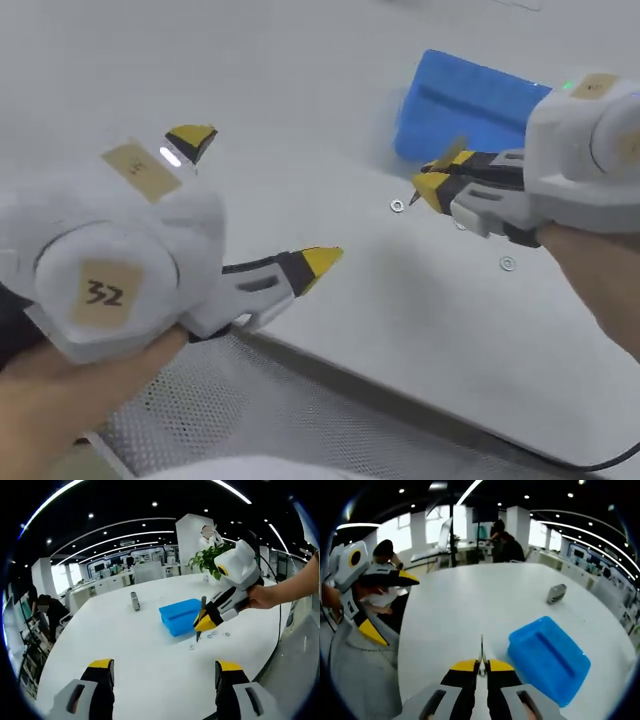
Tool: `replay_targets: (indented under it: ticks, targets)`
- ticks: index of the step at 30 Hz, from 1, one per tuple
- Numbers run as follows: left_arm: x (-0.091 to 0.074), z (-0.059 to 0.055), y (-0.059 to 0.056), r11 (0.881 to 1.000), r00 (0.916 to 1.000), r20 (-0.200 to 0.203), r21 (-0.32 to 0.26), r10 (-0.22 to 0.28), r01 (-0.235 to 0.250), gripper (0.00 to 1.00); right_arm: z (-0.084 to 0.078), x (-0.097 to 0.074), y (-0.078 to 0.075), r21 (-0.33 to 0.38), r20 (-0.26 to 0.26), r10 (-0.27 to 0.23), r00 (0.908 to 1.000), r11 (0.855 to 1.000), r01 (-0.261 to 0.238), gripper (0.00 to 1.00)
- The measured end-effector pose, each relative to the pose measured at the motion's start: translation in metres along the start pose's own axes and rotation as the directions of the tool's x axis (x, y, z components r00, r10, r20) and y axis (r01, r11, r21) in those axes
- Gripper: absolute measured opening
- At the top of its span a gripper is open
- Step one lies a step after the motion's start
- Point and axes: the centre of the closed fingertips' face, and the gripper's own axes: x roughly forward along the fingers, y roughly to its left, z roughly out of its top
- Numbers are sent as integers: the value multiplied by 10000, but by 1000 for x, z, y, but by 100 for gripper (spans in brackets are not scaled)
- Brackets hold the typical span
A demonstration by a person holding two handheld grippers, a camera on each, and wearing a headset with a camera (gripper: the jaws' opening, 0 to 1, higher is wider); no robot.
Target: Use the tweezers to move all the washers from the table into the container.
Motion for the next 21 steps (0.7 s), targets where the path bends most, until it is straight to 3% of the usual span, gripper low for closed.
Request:
replay_targets:
  ticks: [4,7,12,21]
  targets:
    - [2,3,6,9995,9986,416,-118,314,-309,94,-6,9,-5,170,-120,-2,9999,9999,4,3]
    - [5,-4,7,9984,9996,142,-510,249,-242,99,-5,10,-8,303,-96,-84,9999,9995,87,4]
    - [3,-3,12,9974,9986,314,-605,414,-395,99,-2,13,-10,633,37,-90,10000,9980,88,4]
    - [5,-11,12,9987,9990,-61,-264,444,-445,99,-4,20,-11,682,-9,-128,9999,9976,129,4]
